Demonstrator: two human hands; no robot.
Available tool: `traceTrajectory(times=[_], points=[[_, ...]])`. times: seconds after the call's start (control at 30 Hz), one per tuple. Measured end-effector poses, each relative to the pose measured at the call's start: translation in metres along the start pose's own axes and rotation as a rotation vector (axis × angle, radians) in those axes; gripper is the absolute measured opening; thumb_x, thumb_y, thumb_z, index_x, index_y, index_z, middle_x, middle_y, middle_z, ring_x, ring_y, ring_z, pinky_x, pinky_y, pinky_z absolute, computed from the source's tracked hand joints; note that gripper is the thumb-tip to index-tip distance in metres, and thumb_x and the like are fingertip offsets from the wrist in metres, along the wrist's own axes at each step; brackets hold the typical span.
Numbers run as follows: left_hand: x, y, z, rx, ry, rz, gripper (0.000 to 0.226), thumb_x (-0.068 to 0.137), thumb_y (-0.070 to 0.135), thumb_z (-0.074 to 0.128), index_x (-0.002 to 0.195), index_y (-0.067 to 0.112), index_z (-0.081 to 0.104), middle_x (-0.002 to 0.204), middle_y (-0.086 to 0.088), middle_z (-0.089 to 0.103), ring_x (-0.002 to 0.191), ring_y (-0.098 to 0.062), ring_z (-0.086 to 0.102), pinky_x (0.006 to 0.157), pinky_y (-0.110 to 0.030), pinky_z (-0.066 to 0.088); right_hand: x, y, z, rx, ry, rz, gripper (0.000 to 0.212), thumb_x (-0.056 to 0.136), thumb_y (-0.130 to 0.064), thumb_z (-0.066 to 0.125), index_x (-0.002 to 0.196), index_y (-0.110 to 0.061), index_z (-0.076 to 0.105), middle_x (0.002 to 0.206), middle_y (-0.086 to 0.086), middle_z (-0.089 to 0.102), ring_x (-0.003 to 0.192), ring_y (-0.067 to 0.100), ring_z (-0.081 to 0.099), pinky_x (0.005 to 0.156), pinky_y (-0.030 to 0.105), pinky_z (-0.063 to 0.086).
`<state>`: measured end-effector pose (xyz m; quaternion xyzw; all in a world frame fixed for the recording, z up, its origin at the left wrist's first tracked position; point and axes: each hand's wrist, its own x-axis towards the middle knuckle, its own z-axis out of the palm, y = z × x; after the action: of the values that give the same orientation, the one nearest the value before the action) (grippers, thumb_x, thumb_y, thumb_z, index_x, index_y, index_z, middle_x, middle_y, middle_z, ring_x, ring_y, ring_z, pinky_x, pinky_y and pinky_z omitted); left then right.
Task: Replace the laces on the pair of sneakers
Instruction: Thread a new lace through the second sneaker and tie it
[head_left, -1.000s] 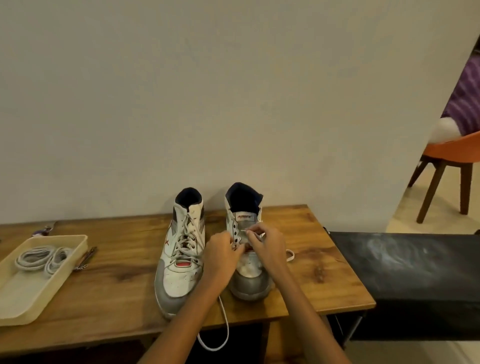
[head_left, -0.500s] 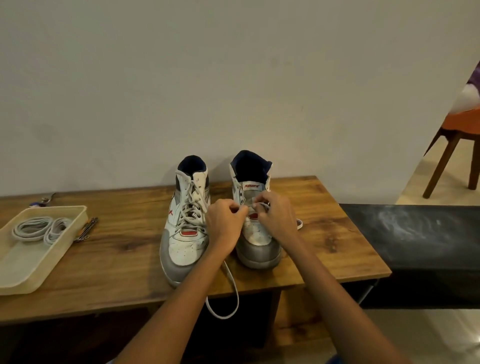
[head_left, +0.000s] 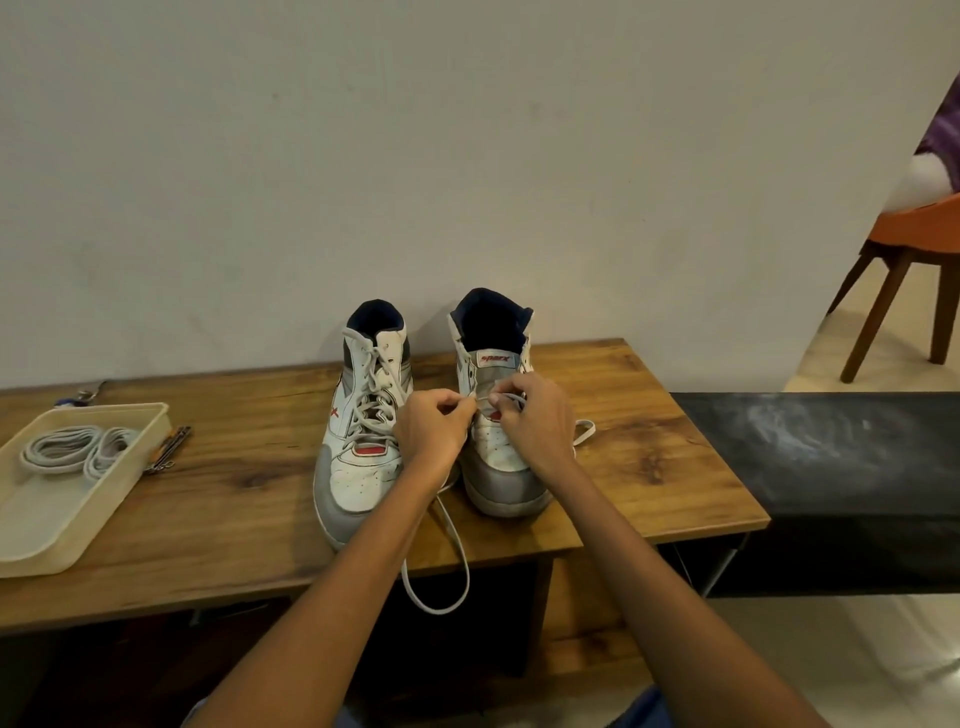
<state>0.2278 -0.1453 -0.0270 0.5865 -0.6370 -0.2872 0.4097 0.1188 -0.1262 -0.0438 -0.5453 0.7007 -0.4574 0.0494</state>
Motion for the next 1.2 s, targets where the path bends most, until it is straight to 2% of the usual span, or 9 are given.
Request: traceTrajectory(times=[0.13,0.3,0.53,0.67,0.77,0.83,0.93,1.1,1.2], points=[[-0.001,0.001,-0.001,0.006,-0.009,0.013,0.017,0.087,0.025,0.062,0.091,0.015,0.075,0.087,0.001,0.072,0.078,-0.009,0.057,0.062,-0.022,0.035,0.000,0.003,0.001,0.042,0.003,-0.005,0.004,0.085,-0.015,0.066,0.082,-0.015,0.069,0.087,-0.003,0.067,0.086,0.013,0.058,0.070,0.026,0.043],[-0.001,0.002,-0.001,0.016,-0.012,0.008,0.016,0.086,0.025,0.063,0.090,0.016,0.075,0.088,0.000,0.072,0.086,-0.016,0.062,0.069,-0.026,0.040,-0.003,0.000,-0.001,0.088,0.034,-0.002,0.004,0.085,-0.014,0.066,0.085,-0.013,0.070,0.087,-0.005,0.065,0.085,0.009,0.054,0.071,0.021,0.036],[-0.002,0.003,-0.004,0.014,-0.013,0.011,0.016,0.087,0.024,0.063,0.091,0.014,0.075,0.089,0.000,0.072,0.087,-0.015,0.062,0.069,-0.025,0.037,-0.004,0.000,0.002,0.028,0.054,0.011,0.005,0.085,-0.016,0.067,0.088,-0.014,0.070,0.093,-0.002,0.069,0.090,0.012,0.057,0.074,0.024,0.043],[-0.004,0.000,-0.002,0.023,0.000,0.063,0.017,0.088,0.024,0.061,0.090,0.013,0.075,0.084,0.001,0.071,0.077,-0.010,0.057,0.065,-0.024,0.036,-0.003,-0.001,-0.001,0.072,0.009,0.013,0.004,0.085,-0.017,0.067,0.087,-0.016,0.071,0.092,-0.004,0.068,0.089,0.008,0.056,0.076,0.023,0.041],[-0.002,-0.007,-0.001,-0.003,-0.016,0.077,0.026,0.093,0.023,0.055,0.081,0.008,0.072,0.072,-0.006,0.067,0.067,-0.020,0.058,0.058,-0.032,0.037,-0.002,-0.001,-0.002,-0.035,-0.034,-0.049,0.007,0.086,-0.020,0.066,0.089,-0.018,0.072,0.094,-0.005,0.069,0.088,0.009,0.054,0.071,0.022,0.036],[0.000,-0.008,-0.002,0.003,-0.049,0.079,0.029,0.095,0.025,0.052,0.083,0.007,0.070,0.073,-0.010,0.067,0.071,-0.026,0.061,0.058,-0.033,0.041,-0.001,-0.001,-0.002,-0.159,-0.038,-0.118,0.012,0.089,-0.022,0.063,0.093,-0.019,0.073,0.096,-0.004,0.068,0.086,0.010,0.047,0.069,0.023,0.029],[0.003,-0.007,-0.001,0.026,-0.079,0.091,0.019,0.091,0.022,0.059,0.101,0.011,0.071,0.094,-0.002,0.070,0.089,-0.017,0.062,0.070,-0.024,0.040,0.001,-0.001,-0.001,-0.252,0.007,-0.197,0.014,0.090,-0.021,0.060,0.095,-0.018,0.073,0.095,0.000,0.068,0.090,0.016,0.045,0.073,0.028,0.023],[0.011,-0.006,0.001,-0.033,-0.038,0.030,0.012,0.084,0.019,0.067,0.092,0.011,0.073,0.091,-0.002,0.071,0.081,-0.010,0.058,0.071,-0.023,0.037,0.005,0.003,0.000,-0.265,-0.012,-0.231,0.014,0.091,-0.023,0.060,0.096,-0.018,0.072,0.094,0.001,0.065,0.091,0.014,0.041,0.073,0.027,0.020],[0.011,-0.004,0.003,-0.033,-0.022,0.037,0.013,0.087,0.017,0.064,0.090,0.008,0.072,0.090,-0.003,0.070,0.083,-0.013,0.058,0.072,-0.023,0.035,0.009,0.008,-0.005,-0.162,0.037,-0.207,0.015,0.090,-0.027,0.061,0.096,-0.017,0.072,0.094,0.001,0.063,0.094,0.014,0.043,0.076,0.025,0.023]])
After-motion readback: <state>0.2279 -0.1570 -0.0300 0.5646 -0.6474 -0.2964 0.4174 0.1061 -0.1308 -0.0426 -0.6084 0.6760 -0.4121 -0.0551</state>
